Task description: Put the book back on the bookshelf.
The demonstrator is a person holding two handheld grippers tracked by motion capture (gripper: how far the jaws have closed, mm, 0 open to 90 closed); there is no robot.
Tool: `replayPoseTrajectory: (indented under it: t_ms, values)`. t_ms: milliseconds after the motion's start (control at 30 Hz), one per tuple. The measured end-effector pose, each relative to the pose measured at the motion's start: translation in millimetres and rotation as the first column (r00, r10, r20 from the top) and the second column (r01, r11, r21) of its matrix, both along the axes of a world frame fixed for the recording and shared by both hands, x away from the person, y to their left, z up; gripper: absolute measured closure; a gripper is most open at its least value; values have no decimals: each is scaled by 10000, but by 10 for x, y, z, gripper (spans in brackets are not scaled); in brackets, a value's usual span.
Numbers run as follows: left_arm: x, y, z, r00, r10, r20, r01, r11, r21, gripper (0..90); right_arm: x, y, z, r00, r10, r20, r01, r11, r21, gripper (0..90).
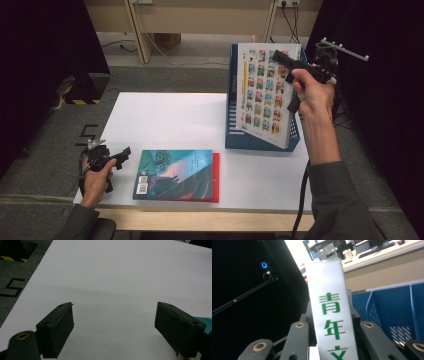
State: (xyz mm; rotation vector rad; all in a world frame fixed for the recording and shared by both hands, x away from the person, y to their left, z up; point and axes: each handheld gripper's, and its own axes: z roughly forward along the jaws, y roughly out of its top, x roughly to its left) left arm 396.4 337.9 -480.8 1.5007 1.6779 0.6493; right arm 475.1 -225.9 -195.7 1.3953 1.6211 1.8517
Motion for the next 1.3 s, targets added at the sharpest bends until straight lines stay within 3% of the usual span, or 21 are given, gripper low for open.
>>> replayPoseTrajectory:
  t_ms: [100,333,500,667,800,933,1133,1300]
  values:
    - [16,-16,-37,9998,-74,-162,75,10000,65,149,94,46,86,9998,-66,175,60,9993,373,720]
    - [25,-37,-76,9991,-239,-357,245,9996,151,149,185,268,290,9990,110,428,-113,9999,61,719]
    - [26,-36,-80,9988,-258,-418,263,9996,114,149,180,387,355,9982,348,485,-358,9991,213,721]
    - [20,-38,-85,9988,-273,-408,275,9996,62,149,274,403,272,9989,372,270,-387,9974,602,723]
    - [23,-38,-91,9987,-264,-430,266,9996,28,149,337,410,223,9997,239,112,-244,9981,557,722]
    - [23,-44,-92,9985,-336,-439,336,9994,-2,149,490,298,153,9992,-390,67,383,9964,751,719]
    - [22,-50,-95,9982,-424,-423,423,9991,-38,149,635,149,96,9939,-1089,-157,1096,9921,614,718]
    - [23,-65,-101,9978,-477,-469,477,9989,-2,149,730,123,16,9917,-1228,-371,1246,9909,503,718]
